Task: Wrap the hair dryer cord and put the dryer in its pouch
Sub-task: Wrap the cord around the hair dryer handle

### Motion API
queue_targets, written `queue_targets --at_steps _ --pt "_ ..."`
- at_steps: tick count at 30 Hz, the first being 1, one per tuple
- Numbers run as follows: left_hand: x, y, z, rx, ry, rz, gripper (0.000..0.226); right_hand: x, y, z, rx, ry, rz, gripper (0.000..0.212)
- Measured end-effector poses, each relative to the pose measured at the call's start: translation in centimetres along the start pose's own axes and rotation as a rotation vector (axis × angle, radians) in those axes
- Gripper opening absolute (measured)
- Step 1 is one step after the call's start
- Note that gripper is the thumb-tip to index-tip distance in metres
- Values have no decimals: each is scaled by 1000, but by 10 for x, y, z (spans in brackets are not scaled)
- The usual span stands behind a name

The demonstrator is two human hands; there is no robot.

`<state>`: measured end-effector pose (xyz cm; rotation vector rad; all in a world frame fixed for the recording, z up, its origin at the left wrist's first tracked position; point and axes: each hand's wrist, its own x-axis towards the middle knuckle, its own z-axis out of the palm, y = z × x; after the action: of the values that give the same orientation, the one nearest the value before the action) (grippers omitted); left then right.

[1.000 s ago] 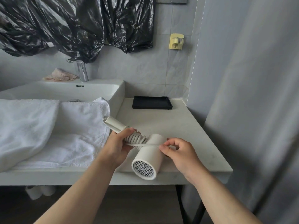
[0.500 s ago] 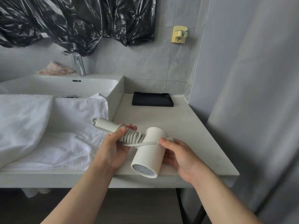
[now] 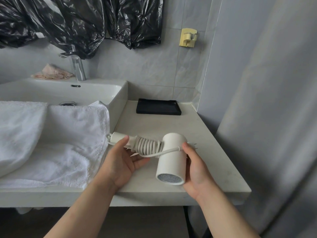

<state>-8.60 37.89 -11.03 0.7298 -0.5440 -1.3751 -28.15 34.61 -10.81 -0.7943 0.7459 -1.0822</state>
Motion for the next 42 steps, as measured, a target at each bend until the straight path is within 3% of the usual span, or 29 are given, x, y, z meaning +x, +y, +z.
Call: queue_targets --at_steps 2,7,13,18,22,33,36,39,41,42 --pt "0 1 0 -42 49 -25 49 -1 -1 2 -16 19 5 47" --pt "3 1 -1 -75 110 -48 41 -2 2 3 -46 62 7 57" --pt "2 1 0 -72 153 -42 52 3 3 -1 -30 22 6 49" --pt "1 0 2 -38 161 8 35 5 3 -1 -18 23 8 47" --pt "1 0 1 -31 166 18 34 6 2 -4 -18 9 6 38" --pt "9 -5 -14 35 119 32 51 12 -1 -11 -5 -1 129 36" --pt "11 -5 -19 -3 90 -23 65 12 -6 -4 -47 43 190 52" --pt "11 0 -16 -41 134 -119 60 11 -14 7 -92 141 260 67" --pt "11 9 -11 -69 208 -210 56 8 -24 18 -112 227 326 64" --pt "11 17 -6 -69 251 -258 51 7 -32 24 -103 260 360 53"
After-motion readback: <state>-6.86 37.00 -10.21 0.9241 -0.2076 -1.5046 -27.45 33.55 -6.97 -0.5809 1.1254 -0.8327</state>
